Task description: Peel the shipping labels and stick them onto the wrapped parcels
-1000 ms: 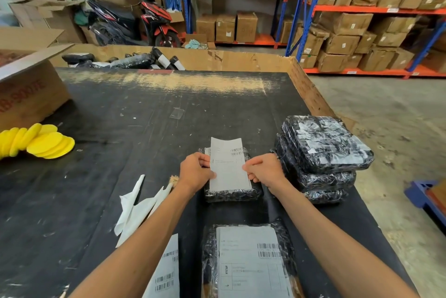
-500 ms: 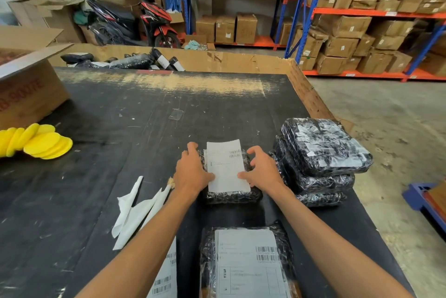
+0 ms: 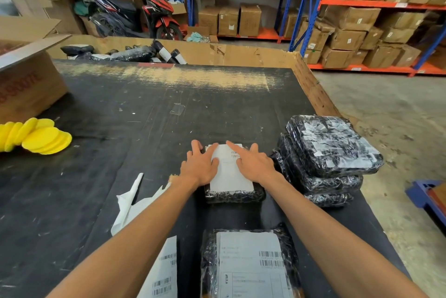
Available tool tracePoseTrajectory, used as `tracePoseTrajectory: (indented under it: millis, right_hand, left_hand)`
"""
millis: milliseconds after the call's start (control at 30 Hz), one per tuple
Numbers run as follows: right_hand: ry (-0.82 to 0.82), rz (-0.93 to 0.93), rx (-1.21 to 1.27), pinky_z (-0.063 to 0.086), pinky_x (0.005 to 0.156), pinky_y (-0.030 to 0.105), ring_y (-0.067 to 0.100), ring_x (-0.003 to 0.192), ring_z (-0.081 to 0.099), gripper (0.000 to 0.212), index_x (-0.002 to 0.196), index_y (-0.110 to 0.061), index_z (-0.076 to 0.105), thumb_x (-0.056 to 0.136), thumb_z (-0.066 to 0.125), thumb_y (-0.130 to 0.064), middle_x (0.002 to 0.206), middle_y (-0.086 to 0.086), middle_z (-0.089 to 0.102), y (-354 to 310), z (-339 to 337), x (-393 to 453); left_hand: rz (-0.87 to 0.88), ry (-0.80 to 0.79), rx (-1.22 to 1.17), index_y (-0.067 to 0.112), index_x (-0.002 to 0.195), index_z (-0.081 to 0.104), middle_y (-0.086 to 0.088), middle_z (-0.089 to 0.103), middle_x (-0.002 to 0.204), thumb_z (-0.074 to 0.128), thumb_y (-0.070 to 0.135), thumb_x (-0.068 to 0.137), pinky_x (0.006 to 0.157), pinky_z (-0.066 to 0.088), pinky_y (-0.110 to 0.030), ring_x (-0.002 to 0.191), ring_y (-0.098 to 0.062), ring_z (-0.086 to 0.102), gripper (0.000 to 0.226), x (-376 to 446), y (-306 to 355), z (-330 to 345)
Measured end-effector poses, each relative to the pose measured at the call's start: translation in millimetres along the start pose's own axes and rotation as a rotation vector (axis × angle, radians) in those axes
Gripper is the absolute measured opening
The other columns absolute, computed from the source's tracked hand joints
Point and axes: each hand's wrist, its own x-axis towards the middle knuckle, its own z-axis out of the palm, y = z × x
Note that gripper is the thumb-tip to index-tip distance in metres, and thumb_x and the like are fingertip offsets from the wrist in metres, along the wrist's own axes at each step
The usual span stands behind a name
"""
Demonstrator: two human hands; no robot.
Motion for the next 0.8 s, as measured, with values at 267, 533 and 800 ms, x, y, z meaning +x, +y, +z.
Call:
tracePoseTrajectory:
  millis: [267, 533, 800]
  right_hand:
    - [0.057, 0.078, 0.084, 0.04, 0.087, 0.046, 0.045, 0.114, 0.052, 0.049, 0.153, -0.026, 0.029, 0.104, 0.033, -0.024, 0.139, 0.017, 0.039, 7, 9, 4]
    - [-0.045, 0.046, 0.079, 0.044, 0.092, 0.049, 0.045, 0.115, 0.049, 0.049, 0.148, -0.037, 0.029, 0.102, 0.029, -0.02, 0.141, 0.018, 0.034, 5, 1, 7]
    - [-0.083, 0.091, 0.081, 0.049, 0.094, 0.055, 0.045, 0.119, 0.046, 0.054, 0.153, -0.036, 0.023, 0.102, 0.025, -0.018, 0.151, 0.019, 0.026, 7, 1, 14]
  left_hand:
    - [-0.108, 0.145, -0.035, 0.035, 0.144, 0.029, -0.012, 0.025, 0.145, 0.026, 0.035, 0.098, 0.098, 0.035, -0.049, 0.118, -0.031, 0.037, 0.046, 7, 9, 23]
    - [-0.012, 0.133, -0.016, 0.045, 0.139, 0.033, -0.001, 0.027, 0.148, 0.026, 0.035, 0.098, 0.099, 0.032, -0.049, 0.121, -0.028, 0.038, 0.043, 8, 4, 20]
    - [0.045, 0.029, 0.211, 0.06, 0.145, 0.016, -0.007, 0.027, 0.143, 0.018, 0.041, 0.097, 0.102, 0.031, -0.059, 0.118, -0.033, 0.04, 0.051, 19, -4, 5]
